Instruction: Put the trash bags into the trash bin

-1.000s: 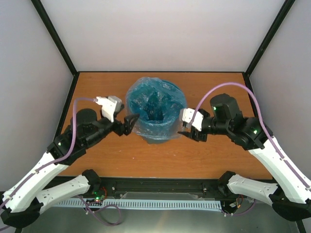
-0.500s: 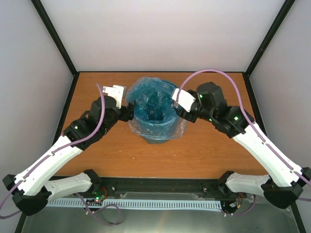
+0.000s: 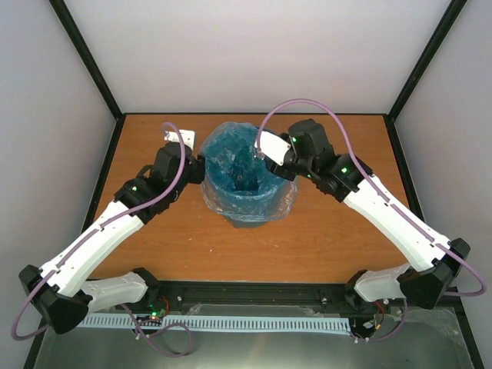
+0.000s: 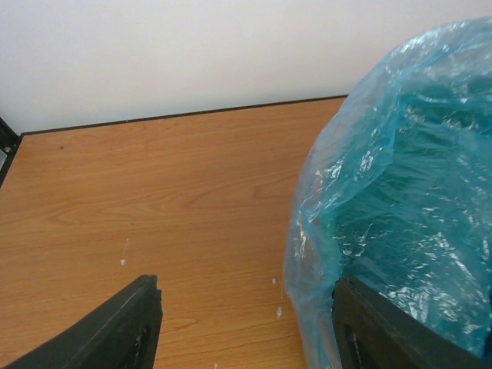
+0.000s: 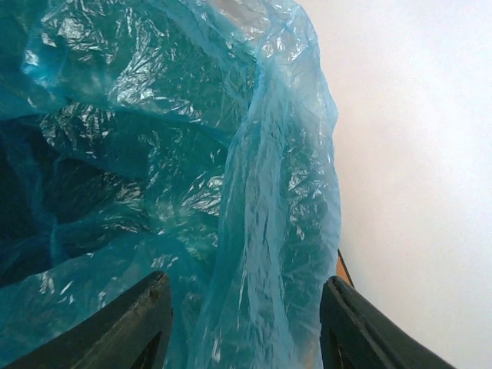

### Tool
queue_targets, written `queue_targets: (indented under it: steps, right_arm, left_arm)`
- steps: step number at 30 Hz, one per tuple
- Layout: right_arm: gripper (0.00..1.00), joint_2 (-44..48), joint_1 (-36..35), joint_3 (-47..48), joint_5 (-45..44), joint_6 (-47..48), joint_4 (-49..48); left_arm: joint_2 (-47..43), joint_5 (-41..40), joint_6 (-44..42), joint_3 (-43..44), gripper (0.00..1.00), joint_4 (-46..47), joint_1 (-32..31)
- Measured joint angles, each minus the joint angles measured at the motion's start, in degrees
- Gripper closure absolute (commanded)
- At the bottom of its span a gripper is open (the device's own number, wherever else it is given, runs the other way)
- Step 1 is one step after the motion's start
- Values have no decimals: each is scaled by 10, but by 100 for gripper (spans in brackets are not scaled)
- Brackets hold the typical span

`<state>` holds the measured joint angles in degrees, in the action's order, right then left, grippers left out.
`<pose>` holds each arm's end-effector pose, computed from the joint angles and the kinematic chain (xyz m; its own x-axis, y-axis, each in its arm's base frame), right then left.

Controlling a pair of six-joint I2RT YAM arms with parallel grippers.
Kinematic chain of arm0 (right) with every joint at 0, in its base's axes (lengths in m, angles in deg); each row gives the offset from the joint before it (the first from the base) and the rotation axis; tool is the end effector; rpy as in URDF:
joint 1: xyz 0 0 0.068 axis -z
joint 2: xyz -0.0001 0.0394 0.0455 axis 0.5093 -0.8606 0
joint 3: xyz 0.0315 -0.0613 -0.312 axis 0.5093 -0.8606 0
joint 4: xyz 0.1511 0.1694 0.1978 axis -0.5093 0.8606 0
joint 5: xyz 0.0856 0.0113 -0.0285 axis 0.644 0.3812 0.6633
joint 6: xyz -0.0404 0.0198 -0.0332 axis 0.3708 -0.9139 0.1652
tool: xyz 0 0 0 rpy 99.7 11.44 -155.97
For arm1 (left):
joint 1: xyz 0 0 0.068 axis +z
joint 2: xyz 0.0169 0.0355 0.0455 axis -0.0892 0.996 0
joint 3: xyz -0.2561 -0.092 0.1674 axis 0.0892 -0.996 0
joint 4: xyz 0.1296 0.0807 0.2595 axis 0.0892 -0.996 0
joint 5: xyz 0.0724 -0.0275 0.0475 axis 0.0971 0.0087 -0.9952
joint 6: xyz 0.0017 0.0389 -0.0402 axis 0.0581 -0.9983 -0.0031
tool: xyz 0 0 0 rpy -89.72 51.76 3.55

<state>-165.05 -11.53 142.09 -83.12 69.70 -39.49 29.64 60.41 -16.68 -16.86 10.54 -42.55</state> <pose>0.2362 0.2087 0.4544 0.0754 -0.7768 -0.6252 -0.7154 0.3946 -0.5766 0.2089 -0.1372 0.4143 -0.4460 0.0349 -0.8944 0.0994 0.9950 -0.0107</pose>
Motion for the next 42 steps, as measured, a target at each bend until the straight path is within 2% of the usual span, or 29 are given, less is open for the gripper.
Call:
queue_targets:
  steps: [5,9,11,13,21,31,42]
  right_arm:
    - [70,-20,0,3,-9,13,-12]
    - [93,-31,0,12,-11,17,-17]
    - [97,-33,0,19,-10,21,-19]
    - [97,-34,1,27,-6,21,-23]
    - [97,-83,61,96,57,9,-24]
    - [97,-190,165,176,163,-35,-12]
    - [97,-274,224,232,257,-74,40]
  left_arm:
    - [21,24,-2,0,52,1,11]
    - [26,30,-3,0,79,11,12]
    - [32,27,-4,0,91,14,13]
    - [42,15,-5,2,97,15,15]
    - [90,-11,-6,4,99,21,35]
    - [141,8,-7,41,99,58,62]
    - [179,117,1,46,99,115,120]
